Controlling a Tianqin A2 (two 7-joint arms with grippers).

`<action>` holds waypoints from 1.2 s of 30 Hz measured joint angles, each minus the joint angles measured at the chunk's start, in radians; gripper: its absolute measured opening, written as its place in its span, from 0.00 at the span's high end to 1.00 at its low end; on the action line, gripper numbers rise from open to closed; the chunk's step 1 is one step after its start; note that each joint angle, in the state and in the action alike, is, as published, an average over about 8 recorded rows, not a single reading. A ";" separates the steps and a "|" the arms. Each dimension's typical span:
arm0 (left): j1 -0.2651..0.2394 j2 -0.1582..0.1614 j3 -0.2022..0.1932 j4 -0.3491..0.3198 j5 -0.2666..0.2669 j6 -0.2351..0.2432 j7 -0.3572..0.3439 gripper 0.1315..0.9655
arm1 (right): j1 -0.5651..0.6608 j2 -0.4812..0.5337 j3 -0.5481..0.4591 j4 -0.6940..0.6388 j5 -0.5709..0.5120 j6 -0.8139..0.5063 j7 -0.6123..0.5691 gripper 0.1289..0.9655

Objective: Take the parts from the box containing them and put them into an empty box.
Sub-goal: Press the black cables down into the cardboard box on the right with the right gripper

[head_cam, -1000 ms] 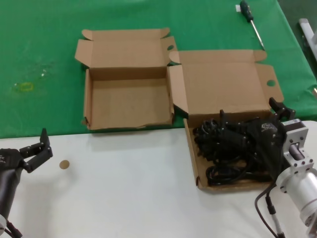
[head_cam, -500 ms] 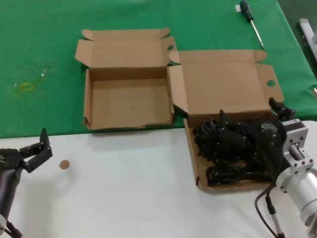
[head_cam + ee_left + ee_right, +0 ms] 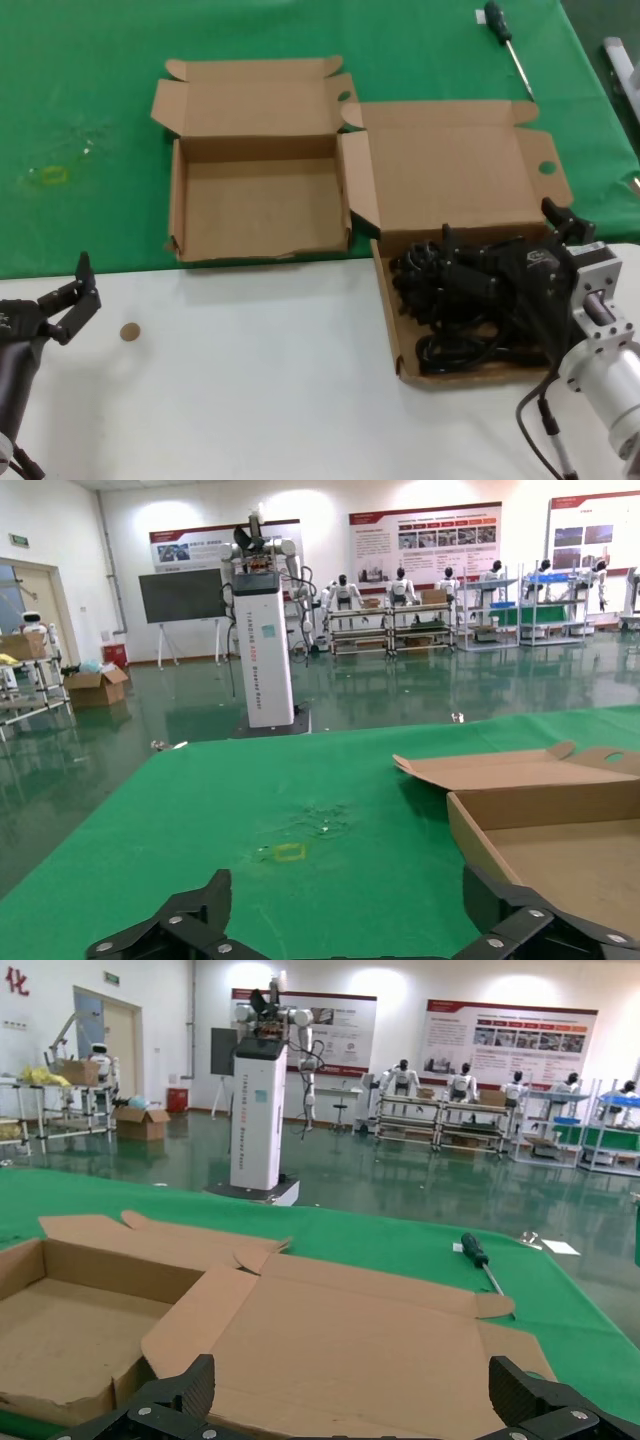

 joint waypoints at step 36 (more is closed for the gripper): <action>0.000 0.000 0.000 0.000 0.000 0.000 0.000 0.88 | 0.083 0.631 -0.056 -0.014 0.101 -0.574 -0.172 0.00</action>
